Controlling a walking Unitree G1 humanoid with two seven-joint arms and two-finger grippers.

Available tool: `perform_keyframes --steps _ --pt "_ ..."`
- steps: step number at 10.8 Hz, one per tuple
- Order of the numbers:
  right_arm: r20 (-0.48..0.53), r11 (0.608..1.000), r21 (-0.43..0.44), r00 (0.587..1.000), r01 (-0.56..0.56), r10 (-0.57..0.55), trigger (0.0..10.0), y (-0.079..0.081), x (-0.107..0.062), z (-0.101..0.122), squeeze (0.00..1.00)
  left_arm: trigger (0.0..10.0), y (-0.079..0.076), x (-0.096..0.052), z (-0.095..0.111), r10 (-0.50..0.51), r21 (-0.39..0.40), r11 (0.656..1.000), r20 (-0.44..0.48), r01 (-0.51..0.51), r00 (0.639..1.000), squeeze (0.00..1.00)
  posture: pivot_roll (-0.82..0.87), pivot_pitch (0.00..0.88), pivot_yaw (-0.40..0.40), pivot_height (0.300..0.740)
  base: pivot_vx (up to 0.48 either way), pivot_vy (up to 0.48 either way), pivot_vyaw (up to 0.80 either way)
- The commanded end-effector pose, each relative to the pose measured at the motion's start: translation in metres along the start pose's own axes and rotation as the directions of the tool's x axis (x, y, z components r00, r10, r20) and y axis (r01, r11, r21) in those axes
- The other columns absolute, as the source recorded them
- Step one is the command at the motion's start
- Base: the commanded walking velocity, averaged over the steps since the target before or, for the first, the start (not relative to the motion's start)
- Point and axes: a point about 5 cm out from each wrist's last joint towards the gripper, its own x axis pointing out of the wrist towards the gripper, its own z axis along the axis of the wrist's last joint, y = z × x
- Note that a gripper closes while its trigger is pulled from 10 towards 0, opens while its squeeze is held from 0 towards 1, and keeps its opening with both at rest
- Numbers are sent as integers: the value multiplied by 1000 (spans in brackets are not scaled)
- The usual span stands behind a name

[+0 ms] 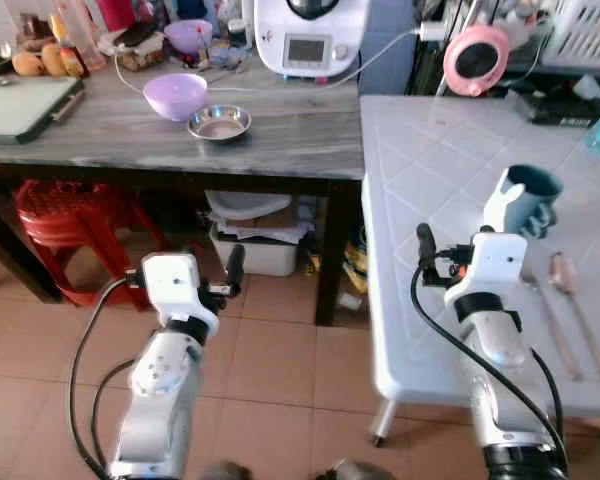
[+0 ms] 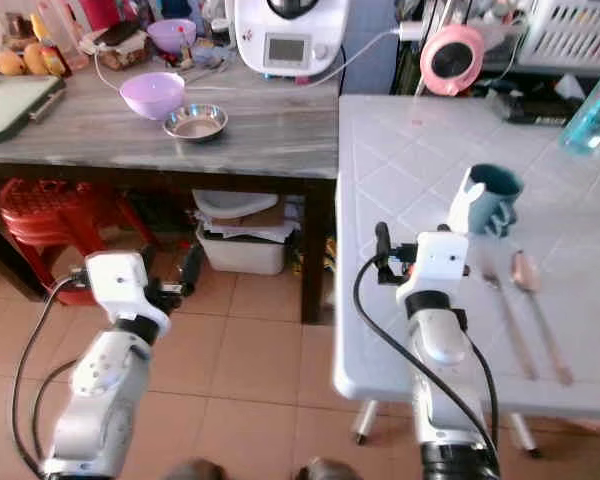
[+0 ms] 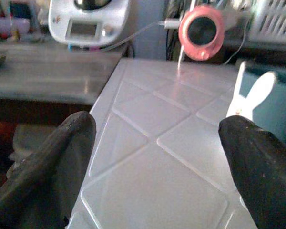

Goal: Setting the table

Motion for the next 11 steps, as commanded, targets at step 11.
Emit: perform_keyframes --steps 11 --pt "-93 996 58 992 -75 80 10000 16 7 -5 0 10000 13 -6 9 0 27 1000 -4 0 1000 0 -20 115 2 740 0 -150 0"
